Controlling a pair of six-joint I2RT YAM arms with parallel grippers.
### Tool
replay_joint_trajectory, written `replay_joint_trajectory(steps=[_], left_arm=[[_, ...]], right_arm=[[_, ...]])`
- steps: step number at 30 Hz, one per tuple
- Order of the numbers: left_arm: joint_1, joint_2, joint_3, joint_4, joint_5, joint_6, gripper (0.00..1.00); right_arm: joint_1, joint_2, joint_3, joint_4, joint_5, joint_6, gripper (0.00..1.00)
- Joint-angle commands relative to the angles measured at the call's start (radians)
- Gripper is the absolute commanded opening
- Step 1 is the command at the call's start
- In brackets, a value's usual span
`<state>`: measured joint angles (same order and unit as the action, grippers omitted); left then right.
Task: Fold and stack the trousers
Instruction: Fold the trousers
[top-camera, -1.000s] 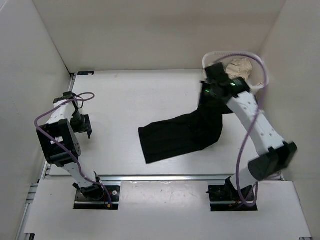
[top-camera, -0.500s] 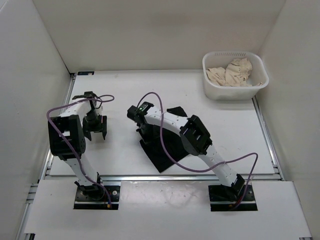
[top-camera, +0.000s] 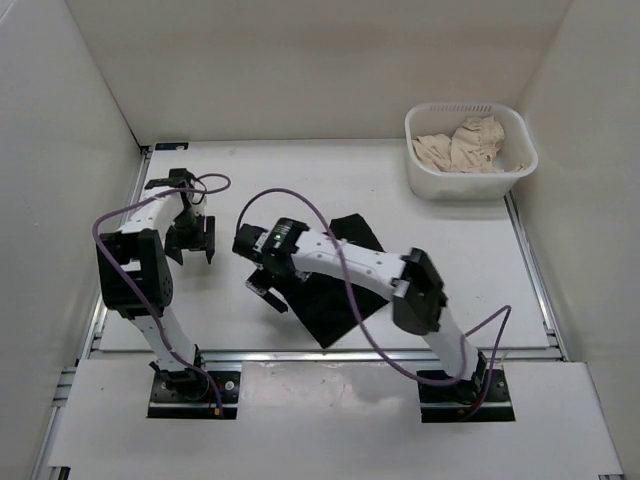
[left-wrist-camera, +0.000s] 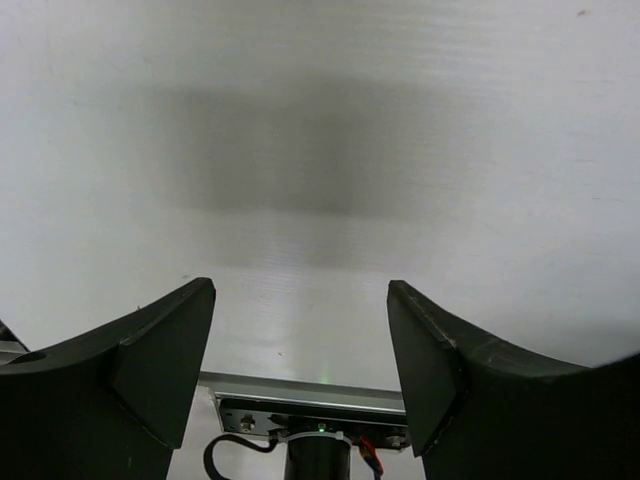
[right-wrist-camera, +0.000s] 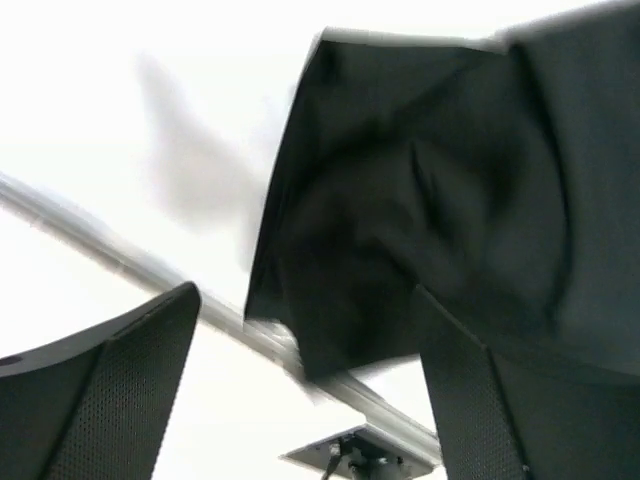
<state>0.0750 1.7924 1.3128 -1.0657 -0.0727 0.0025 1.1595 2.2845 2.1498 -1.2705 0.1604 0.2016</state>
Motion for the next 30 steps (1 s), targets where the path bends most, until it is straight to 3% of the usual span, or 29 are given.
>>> replay_joint_trajectory(steps=[1,5,7,9,14,17,22,23,25,26,28,29,30], left_arm=[[-0.046,-0.037,0.06,0.004,-0.015,-0.002,0.81],[-0.141,-0.037,0.114,-0.02,0.025,-0.002,0.82],[-0.225,-0.037,0.114,-0.048,0.082,-0.002,0.82],[-0.285,-0.037,0.088,-0.048,0.198,-0.002,0.86],[-0.44,-0.018,0.053,-0.06,0.485,-0.002,1.0],[-0.504,0.01,0.043,-0.013,0.496,-0.002,1.0],[-0.54,0.094,0.02,0.065,0.568,-0.002,1.0],[-0.54,0.129,0.02,0.065,0.568,-0.002,1.0],[-0.54,0.168,0.02,0.065,0.594,-0.002,0.77],[-0.54,0.198,0.02,0.065,0.594,-0.002,0.66],[-0.54,0.211,0.02,0.065,0.623,-0.002,0.42],[-0.54,0.223,0.031,0.065,0.632,-0.002,0.34],[-0.54,0.223,0.042,0.065,0.608,-0.002,0.26]], right_arm=[[0.003,-0.33,-0.163,0.13,0.108,-0.042,0.92],[-0.148,-0.702,-0.525,0.37,0.104,0.093,0.99],[-0.341,-0.775,-0.703,0.424,0.009,0.137,0.99],[-0.507,-0.775,-0.78,0.456,-0.07,0.124,0.99],[-0.722,-0.721,-0.907,0.572,-0.257,0.012,0.99],[-0.829,-0.678,-0.988,0.674,-0.425,0.012,0.99],[-0.886,-0.597,-1.12,0.795,-0.61,0.012,0.99],[-0.886,-0.586,-1.134,0.81,-0.624,0.021,0.94],[-0.906,-0.566,-1.182,0.836,-0.668,0.033,0.86],[-0.906,-0.566,-1.203,0.85,-0.683,0.051,0.73],[-0.931,-0.566,-1.273,0.897,-0.713,0.077,0.55],[-0.931,-0.594,-1.3,0.914,-0.722,0.108,0.41],[-0.931,-0.606,-1.324,0.931,-0.734,0.122,0.34]])
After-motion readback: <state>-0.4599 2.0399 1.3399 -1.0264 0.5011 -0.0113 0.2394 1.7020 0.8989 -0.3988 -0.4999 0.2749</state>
